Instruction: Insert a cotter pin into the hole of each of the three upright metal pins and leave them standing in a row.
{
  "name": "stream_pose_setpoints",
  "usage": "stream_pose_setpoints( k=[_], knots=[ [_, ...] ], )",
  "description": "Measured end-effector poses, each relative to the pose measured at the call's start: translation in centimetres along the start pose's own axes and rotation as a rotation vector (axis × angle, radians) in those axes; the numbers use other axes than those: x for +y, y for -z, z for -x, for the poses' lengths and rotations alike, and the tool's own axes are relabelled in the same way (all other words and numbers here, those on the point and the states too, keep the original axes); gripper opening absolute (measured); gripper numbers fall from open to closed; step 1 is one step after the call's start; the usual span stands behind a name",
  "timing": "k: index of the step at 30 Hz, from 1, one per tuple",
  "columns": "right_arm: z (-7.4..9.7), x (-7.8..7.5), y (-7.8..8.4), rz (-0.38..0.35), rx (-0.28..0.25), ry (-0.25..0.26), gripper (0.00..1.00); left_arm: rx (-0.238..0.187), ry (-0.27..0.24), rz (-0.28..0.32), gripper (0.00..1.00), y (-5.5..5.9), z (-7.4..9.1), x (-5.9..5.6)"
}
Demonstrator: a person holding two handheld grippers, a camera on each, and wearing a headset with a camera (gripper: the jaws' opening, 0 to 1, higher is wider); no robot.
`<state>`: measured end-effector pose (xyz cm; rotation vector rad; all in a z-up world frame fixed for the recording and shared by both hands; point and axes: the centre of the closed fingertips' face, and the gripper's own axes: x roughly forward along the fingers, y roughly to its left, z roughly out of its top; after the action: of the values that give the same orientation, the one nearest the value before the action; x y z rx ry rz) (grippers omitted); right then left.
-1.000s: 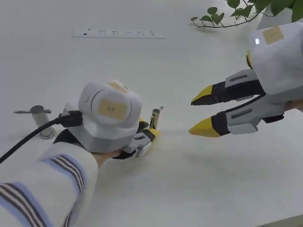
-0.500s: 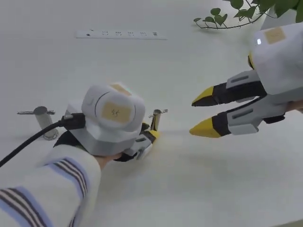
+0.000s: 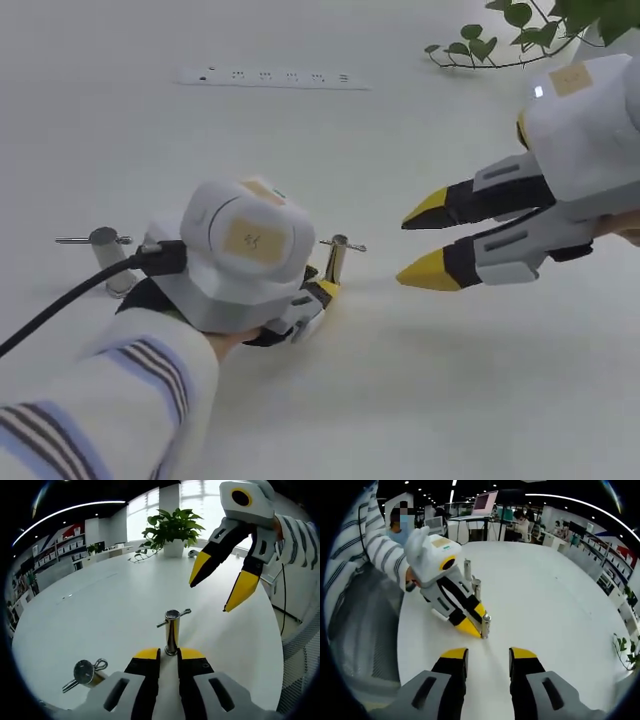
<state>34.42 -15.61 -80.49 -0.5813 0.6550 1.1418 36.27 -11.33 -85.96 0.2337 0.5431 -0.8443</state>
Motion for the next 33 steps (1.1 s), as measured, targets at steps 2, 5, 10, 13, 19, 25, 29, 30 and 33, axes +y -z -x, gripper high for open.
stream_pose_setpoints(
  k=[2, 5, 10, 13, 19, 25, 29, 30, 33],
  knots=[
    [-0.3, 0.0, -0.1, 0.005, 0.004, -0.005, 0.33, 0.002, 0.005, 0.002, 0.11, 0.1, 0.0, 0.0],
    [-0.6, 0.1, -0.3, 0.010, 0.008, -0.013, 0.29, 0.000, 0.009, 0.006, 0.10, 0.1, 0.0, -0.1],
    [-1.1, -0.1, -0.4, 0.015, 0.019, -0.014, 0.22, -0.001, 0.023, 0.029, 0.07, 0.1, 0.0, -0.4],
    [-1.4, -0.3, -0.6, 0.017, 0.017, -0.013, 0.14, -0.002, 0.024, 0.031, 0.07, 0.1, 0.1, -0.5],
    [-2.0, -0.1, -0.8, 0.020, 0.031, -0.029, 0.08, -0.005, 0.024, 0.036, 0.07, 0.1, 0.1, -0.5],
    [-2.5, -0.1, -0.9, 0.026, 0.037, -0.033, 0.06, -0.002, 0.027, 0.038, 0.07, 0.2, 0.2, -0.5],
    [-2.6, -0.1, -1.3, 0.016, 0.024, -0.031, 0.06, -0.001, 0.030, 0.044, 0.07, 0.2, 0.2, -0.6],
    [-2.6, -0.1, -1.3, 0.024, 0.027, -0.030, 0.06, -0.001, 0.030, 0.045, 0.07, 0.2, 0.2, -0.6],
    [-2.6, -0.2, -1.3, 0.032, 0.032, -0.025, 0.04, 0.000, 0.032, 0.046, 0.07, 0.2, 0.2, -0.6]
  ],
)
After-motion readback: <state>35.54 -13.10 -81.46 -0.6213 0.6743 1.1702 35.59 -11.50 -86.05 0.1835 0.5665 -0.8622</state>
